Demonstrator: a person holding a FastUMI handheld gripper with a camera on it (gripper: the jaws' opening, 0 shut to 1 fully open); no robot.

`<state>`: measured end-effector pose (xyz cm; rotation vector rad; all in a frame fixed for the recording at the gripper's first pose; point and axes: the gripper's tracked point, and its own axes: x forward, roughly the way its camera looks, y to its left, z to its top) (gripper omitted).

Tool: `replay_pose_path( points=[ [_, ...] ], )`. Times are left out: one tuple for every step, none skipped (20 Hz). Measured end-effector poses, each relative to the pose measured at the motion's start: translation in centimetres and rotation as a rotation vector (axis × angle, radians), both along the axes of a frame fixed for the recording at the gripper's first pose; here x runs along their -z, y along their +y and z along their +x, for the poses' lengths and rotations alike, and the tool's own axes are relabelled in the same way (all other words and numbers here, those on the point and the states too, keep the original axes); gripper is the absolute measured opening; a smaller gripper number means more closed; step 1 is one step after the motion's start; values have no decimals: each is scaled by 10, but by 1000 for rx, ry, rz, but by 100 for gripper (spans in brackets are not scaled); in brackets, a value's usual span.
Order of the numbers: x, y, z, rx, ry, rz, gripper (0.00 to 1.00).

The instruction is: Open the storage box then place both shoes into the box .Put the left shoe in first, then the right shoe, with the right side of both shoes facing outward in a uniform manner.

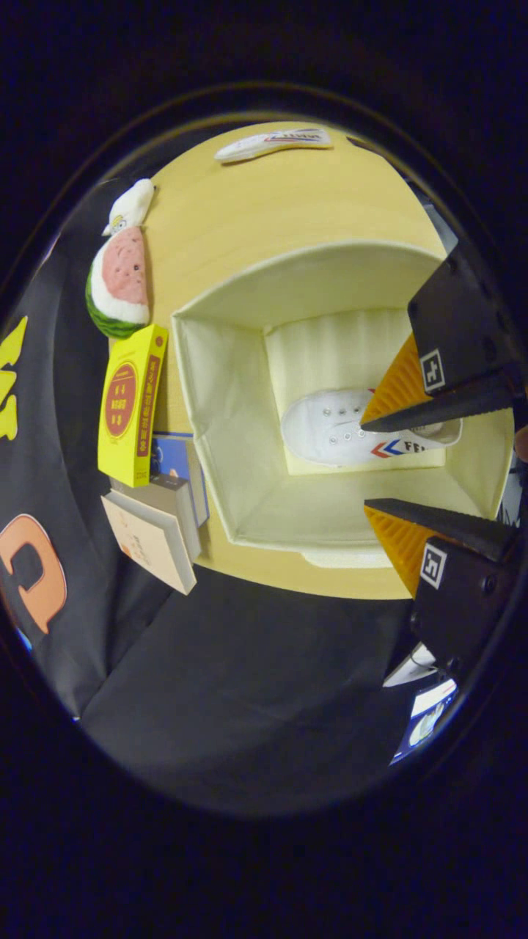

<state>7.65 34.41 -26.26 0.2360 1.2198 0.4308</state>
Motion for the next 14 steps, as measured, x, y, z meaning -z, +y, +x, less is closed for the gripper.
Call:
replay_pose_path(
  points=[
    [-7, -4, -2, -5, -22, 4, 61],
    [-15, -11, -1, -7, -46, 6, 63],
    [-22, -17, -1, -7, -73, 5, 71],
    [-30, -27, 0, -9, -101, -2, 87],
    [-37, -35, -2, -12, -126, -6, 88],
    [-46, -45, -2, -14, -147, -8, 90],
    [-52, -56, -1, -10, -173, -9, 90],
    [-59, -70, -1, -9, -197, -15, 90],
    [-66, -85, -3, -7, -219, -20, 90],
    [-72, -100, -3, -4, -239, -23, 90],
    [-79, -116, -4, 1, -256, -27, 90],
    [-85, -135, -3, 6, -274, -31, 90],
    [-90, -154, -2, 16, -290, -37, 90],
    [-95, -176, 1, 30, -306, -44, 90]
  ],
)
